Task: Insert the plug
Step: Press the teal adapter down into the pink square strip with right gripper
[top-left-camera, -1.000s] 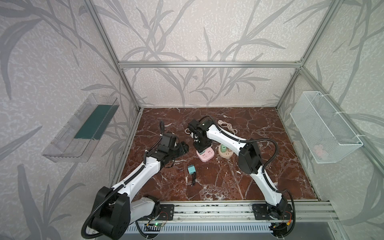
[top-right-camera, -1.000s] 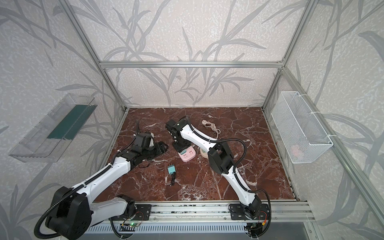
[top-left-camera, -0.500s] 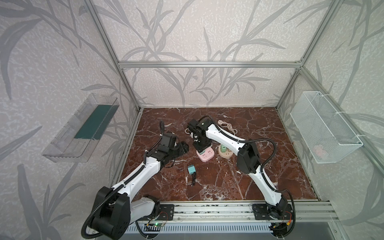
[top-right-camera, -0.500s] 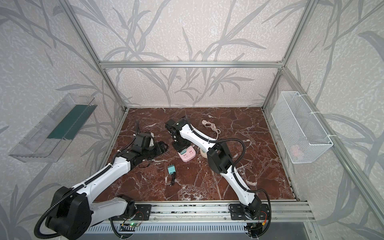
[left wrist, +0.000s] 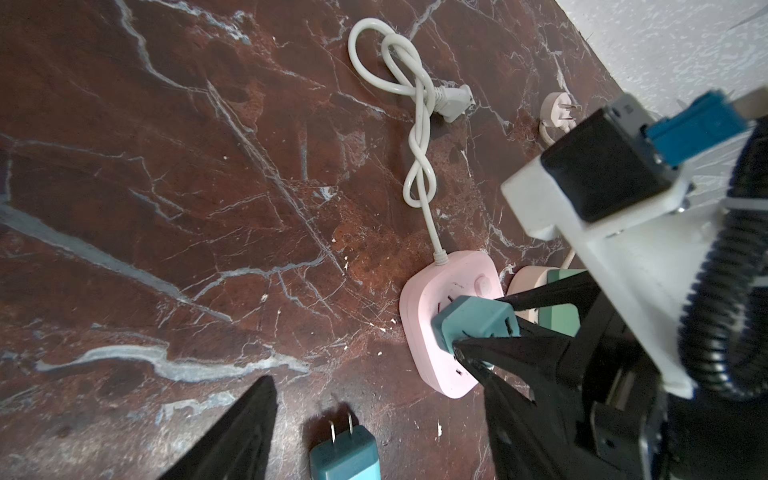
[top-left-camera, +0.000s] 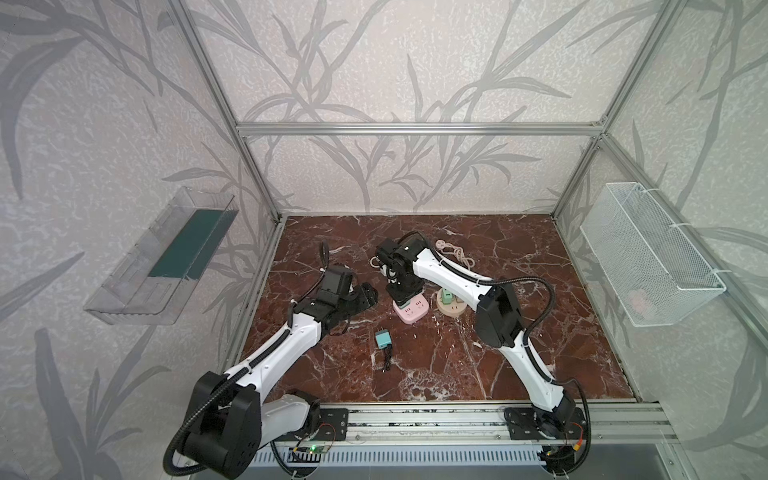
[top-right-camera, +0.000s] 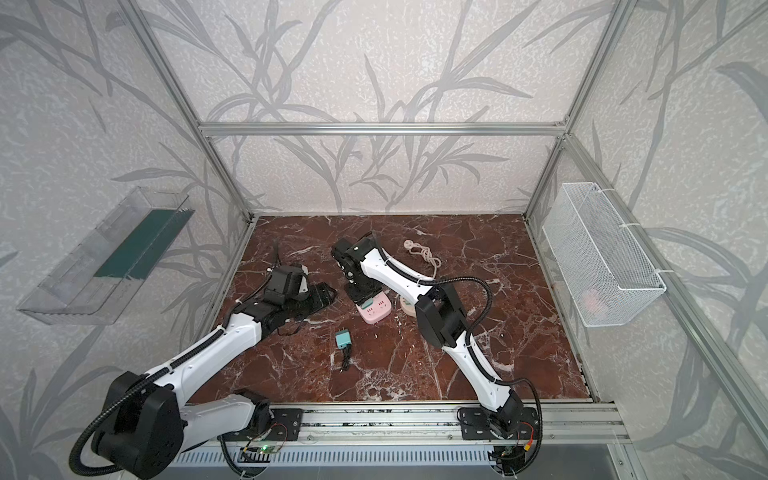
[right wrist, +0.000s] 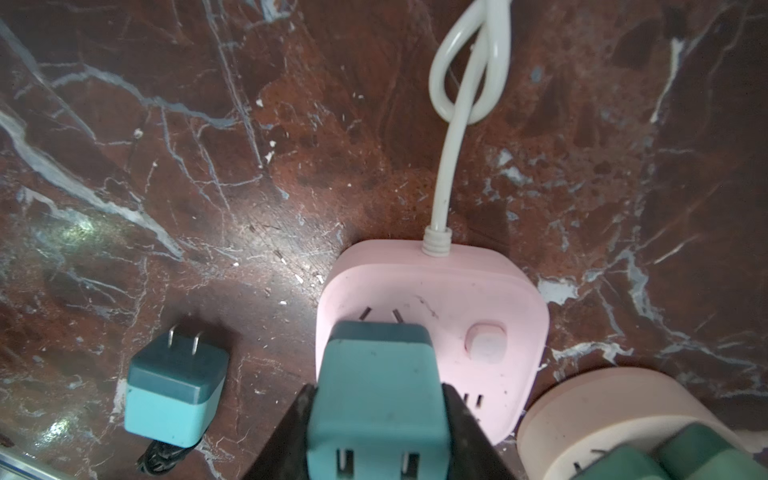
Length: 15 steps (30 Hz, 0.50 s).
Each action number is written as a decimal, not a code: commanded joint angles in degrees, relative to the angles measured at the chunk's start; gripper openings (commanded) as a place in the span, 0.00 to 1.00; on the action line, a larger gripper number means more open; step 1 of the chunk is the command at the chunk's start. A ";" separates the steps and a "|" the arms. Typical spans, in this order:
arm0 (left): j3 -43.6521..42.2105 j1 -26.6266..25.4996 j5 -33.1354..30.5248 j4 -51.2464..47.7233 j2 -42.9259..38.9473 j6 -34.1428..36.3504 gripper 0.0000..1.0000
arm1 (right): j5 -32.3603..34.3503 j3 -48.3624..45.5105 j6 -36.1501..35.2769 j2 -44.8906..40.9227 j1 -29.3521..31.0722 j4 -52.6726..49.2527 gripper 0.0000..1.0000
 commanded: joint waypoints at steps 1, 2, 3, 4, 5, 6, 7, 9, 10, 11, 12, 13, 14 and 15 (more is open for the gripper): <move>-0.21 0.09 -0.81 -1.10 -0.81 0.24 0.77 | -0.27 -4.62 -0.37 6.56 -0.24 -0.44 0.00; -0.23 0.09 -0.87 -1.21 -0.94 0.24 0.78 | -0.25 -4.52 -0.33 6.08 -0.29 -0.43 0.00; -0.16 0.07 -0.88 -1.32 -1.18 0.29 0.78 | -0.33 -4.45 -0.33 5.49 -0.36 -0.34 0.00; -0.13 0.09 -1.00 -1.45 -1.39 0.28 0.78 | -0.25 -4.19 -0.18 4.96 -0.46 -0.25 0.00; -0.08 0.09 -1.09 -1.65 -1.60 0.33 0.78 | -0.25 -4.01 -0.07 4.34 -0.50 -0.18 0.00; 0.05 0.09 -1.25 -1.86 -1.78 0.42 0.77 | -0.41 -3.84 0.08 3.87 -0.60 -0.08 0.00; 0.14 0.09 -1.40 -2.06 -2.00 0.42 0.77 | -0.55 -3.69 0.11 3.22 -0.61 0.22 0.00; 0.31 0.09 -1.51 -2.37 -2.39 0.51 0.77 | -0.63 -2.95 0.28 2.55 -0.80 0.21 0.04; 0.45 0.09 -1.59 -2.54 -2.53 0.51 0.78 | -0.63 -2.40 0.32 2.37 -0.82 0.04 0.08; 0.50 0.09 -1.69 -2.76 -2.60 0.57 0.78 | -0.60 -2.11 0.28 2.16 -0.81 -0.07 0.12; 0.65 0.09 -1.79 -2.94 -2.84 0.59 0.77 | -0.59 -1.70 0.39 1.82 -0.81 -0.16 0.16; 0.81 0.09 -1.86 -3.07 -2.98 0.59 0.77 | -0.67 -1.41 0.37 1.63 -0.82 -0.18 0.19; 0.83 0.09 -1.97 -3.12 -3.07 0.59 0.78 | -0.77 -1.17 0.38 1.37 -0.81 -0.20 0.22; 0.86 0.09 -2.06 -3.25 -3.28 0.59 0.78 | -0.77 -0.77 0.41 1.19 -0.81 -0.49 0.24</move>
